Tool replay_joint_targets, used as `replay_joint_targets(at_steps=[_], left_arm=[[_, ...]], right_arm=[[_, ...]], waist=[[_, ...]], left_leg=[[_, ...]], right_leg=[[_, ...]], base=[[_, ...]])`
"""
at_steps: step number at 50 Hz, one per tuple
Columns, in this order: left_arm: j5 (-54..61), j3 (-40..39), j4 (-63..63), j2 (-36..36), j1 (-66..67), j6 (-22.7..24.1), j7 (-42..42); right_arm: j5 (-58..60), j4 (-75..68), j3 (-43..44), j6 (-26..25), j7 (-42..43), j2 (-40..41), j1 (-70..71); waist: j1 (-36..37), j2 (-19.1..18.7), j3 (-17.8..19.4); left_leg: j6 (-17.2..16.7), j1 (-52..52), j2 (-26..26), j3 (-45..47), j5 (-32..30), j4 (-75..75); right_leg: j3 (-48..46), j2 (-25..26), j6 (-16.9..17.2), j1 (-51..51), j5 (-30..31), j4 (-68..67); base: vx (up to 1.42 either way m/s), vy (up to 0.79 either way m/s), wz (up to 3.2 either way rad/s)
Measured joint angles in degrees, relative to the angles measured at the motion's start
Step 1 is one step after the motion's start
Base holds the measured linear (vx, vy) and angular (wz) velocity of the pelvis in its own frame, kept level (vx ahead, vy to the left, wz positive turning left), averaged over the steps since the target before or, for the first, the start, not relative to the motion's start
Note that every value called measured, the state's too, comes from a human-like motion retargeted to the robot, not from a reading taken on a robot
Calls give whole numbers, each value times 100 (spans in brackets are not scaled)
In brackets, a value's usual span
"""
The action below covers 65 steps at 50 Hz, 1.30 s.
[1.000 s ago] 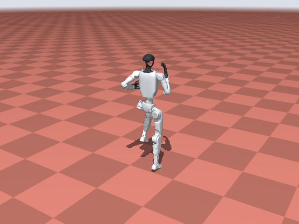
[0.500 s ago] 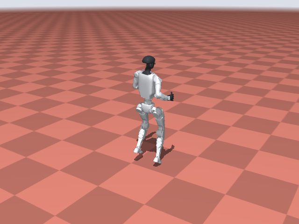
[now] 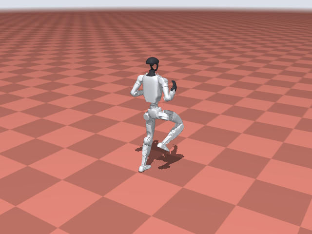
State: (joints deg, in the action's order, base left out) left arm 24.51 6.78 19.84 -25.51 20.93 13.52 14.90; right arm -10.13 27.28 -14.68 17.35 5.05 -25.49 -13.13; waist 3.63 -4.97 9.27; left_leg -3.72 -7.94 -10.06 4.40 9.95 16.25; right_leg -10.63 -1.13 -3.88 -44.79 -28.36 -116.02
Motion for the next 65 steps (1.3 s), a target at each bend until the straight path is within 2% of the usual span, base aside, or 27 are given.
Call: replay_joint_targets(at_steps=[2, 4, 5, 8, 10, 13, 16, 18, 20, 23, 25, 27, 30, 32, 35, 38, 40, 43, 45, 48, 51, 54, 55, 57, 60, 62, 65], left_arm=[[-55, 241, -107, 301, -1529, 266, 575], [-216, 388, 5, 343, -3224, 478, 991], [-350, 421, 107, 341, -4035, 519, 1076], [-802, 175, 705, 427, -4827, 495, 1071], [-684, -49, 1203, 530, -4425, 571, 1112], [-477, -28, 1790, 709, -3365, 537, 793], [-116, -123, 1814, 722, -2632, 275, 28], [78, -22, 1733, 725, -1975, 275, -108], [422, 101, 1544, 583, -1404, 368, 118], [770, -216, 1217, -61, -190, 517, 336], [1073, -792, 1106, -442, 882, 474, 106], [1303, -870, 951, -680, 1701, 294, -192], [1167, -412, 814, -1442, 2306, 179, -512], [727, -330, 826, -1815, 2567, 131, -647], [161, -247, 767, -1570, 2745, -40, -632], [153, 311, 361, -1008, 1746, -155, -400], [470, 695, 215, -907, 636, -108, -38], [398, 1653, 121, -575, -1607, 255, 570], [204, 2132, 202, -297, -3443, 444, 959], [-579, 1996, 605, -10, -4983, 481, 992], [-582, 1577, 1072, 322, -4612, 505, 906], [-675, 1265, 1451, 361, -3804, 408, 456], [-744, 1089, 1732, 375, -3225, 308, 124], [-203, 482, 1813, 358, -2787, 40, -415], [410, 56, 1716, 286, -2028, -58, -533], [590, -250, 1564, 156, -1561, 29, -367], [837, -877, 1222, -3, -398, 250, 94]], right_arm=[[188, -356, 355, 93, 451, 9, -268], [-295, -391, 875, 157, 599, 27, -758], [-653, -294, 1150, 194, 566, -2, -1094], [-1061, 353, 1433, 296, 168, -698, -2162], [-1224, 620, 1426, 188, -203, -1397, -2549], [-1034, 494, 1384, -159, -579, -1419, -3186], [-782, -598, 1041, -539, -781, -1042, -2380], [-474, -1349, 711, -558, -612, -748, -1566], [-306, -2016, 428, -517, -261, -431, -494], [-647, -1836, 405, -192, 420, -351, 1225], [-1136, -1150, 552, -87, 522, -401, 2488], [-1418, -313, 576, -92, 509, -285, 3037], [-1674, 1000, 642, -34, 430, -16, 2336], [-1826, 1457, 634, -41, 89, 110, 1618], [-1806, 1534, 395, -66, -258, 125, 648], [-1229, 855, 215, -91, -219, -28, 96], [-661, 245, 229, -195, -70, -12, -23], [-351, -564, 536, 0, 609, -55, -610], [-644, -788, 953, 118, 942, -42, -1299], [-1434, -308, 1287, 315, 585, -527, -2421], [-1733, 161, 1225, 178, -36, -1581, -2935], [-1502, 156, 1284, -40, -361, -1743, -3423], [-1246, 127, 1345, -162, -482, -1614, -3739], [-1093, -531, 1246, -412, -601, -1361, -3096], [-1008, -1457, 908, -613, -488, -718, -1956], [-985, -1977, 820, -568, -196, -358, -998], [-1020, -2062, 731, -251, 492, -160, 669]], waist=[[-790, -27, 427], [-1498, 27, 839], [-1669, 13, 887], [-1388, -274, 82], [-1558, -578, -496], [-1663, -557, -993], [-1398, 253, -613], [-1133, 540, -282], [-869, 900, -76], [1, 1132, 198], [714, 1107, 695], [774, 1095, 580], [487, 1347, -308], [560, 1487, -642], [551, 967, -424], [50, 273, 17], [-358, 389, 131], [-1505, 411, 516], [-2148, 358, 870], [-1631, 120, 210], [-1408, -419, -877], [-1442, -620, -1544], [-1472, -621, -1649], [-1546, -106, -1166], [-1302, 567, -715], [-1046, 933, -524], [-139, 1028, -25]], left_leg=[[402, -23, 46, -326, 1599, 25], [747, 526, 178, -897, 2172, 1043], [784, 915, 242, -1074, 2203, 1640], [553, 585, 69, -428, 1000, 528], [348, 193, -105, -195, -304, -564], [436, 305, 29, -137, -874, -318], [1262, 1946, 622, 202, 598, 3950], [1418, 3443, 777, 365, 1338, 6978], [1529, 5353, 1006, 613, 1759, 9580], [955, 8001, 668, 687, 2041, 11944], [500, 8397, 49, 426, 2363, 12344], [852, 8312, -107, 377, 2379, 11810], [1406, 7604, 609, 625, 1878, 10132], [1260, 6286, 704, 692, 1335, 8628], [516, 3351, 476, 332, 238, 5712], [-26, 842, -45, 105, -1388, 2201], [224, 88, 71, -78, -1057, 626], [534, 7, 183, -851, 1676, 325], [880, 701, 365, -1445, 2435, 1410], [648, 1494, 316, -825, 1787, 1701], [400, 1135, -1, -255, 9, 52], [274, 1193, -43, -188, -1056, -184], [409, 1199, -30, -139, -1050, 52], [987, 2006, 273, 160, -35, 2705], [1675, 3923, 518, 432, 1119, 6793], [1779, 5696, 761, 546, 1540, 9136], [969, 8067, 608, 408, 1840, 11595]], right_leg=[[-33, -113, 838, -1437, -27, -1480], [52, -389, 1381, -2147, 14, -1918], [111, -535, 1417, -2403, 50, -1892], [82, -400, 692, -2312, 386, -773], [-48, -154, 532, -1512, 783, 482], [-18, -247, 814, 592, 1882, 3152], [1239, -273, 1519, 2791, 3212, 6021], [2160, -259, 1631, 4353, 4176, 8457], [2499, -674, 1385, 5243, 3749, 9926], [2294, -1004, 513, 5372, 750, 10107], [2902, -850, 182, 5122, 105, 9465], [2966, -706, 308, 4876, 698, 9198], [2102, -976, 765, 5254, 2727, 10624], [1687, -989, 873, 5314, 3517, 10973], [993, -479, 282, 5205, 2749, 9711], [437, 223, -584, 3191, 887, 5149], [266, 309, -48, 990, 284, 2119], [66, 17, 933, -1559, -402, -322], [165, -345, 1386, -2543, -616, -825], [192, -81, 710, -3409, -378, -386], [-108, 162, 274, -2628, 408, 777], [103, 253, 586, -712, 1612, 2681], [315, 367, 798, 168, 2135, 3605], [1080, 220, 1145, 1937, 2763, 5336], [993, -516, 1302, 4157, 3614, 8438], [778, -871, 1244, 5015, 3165, 9881], [1097, -917, 571, 5406, 599, 10500]], base=[[-31, 11, 224], [-25, 4, 249], [-5, 3, 69], [22, 0, -124], [35, -6, -77], [23, -10, 61], [-2, -11, 70], [-11, -8, 36], [-11, -7, 48], [-9, -9, -105], [-12, -7, -247], [1, 1, -15], [21, 10, 176], [22, 9, 19], [9, 11, -117], [-10, 10, -64], [-14, 11, 18], [-26, 17, 205], [-27, 14, 213], [-4, 8, -130], [22, 5, -171], [22, -1, 51], [10, -4, 136], [2, -5, 123], [-4, -4, 84], [-12, -4, 47], [-20, -2, -159]])
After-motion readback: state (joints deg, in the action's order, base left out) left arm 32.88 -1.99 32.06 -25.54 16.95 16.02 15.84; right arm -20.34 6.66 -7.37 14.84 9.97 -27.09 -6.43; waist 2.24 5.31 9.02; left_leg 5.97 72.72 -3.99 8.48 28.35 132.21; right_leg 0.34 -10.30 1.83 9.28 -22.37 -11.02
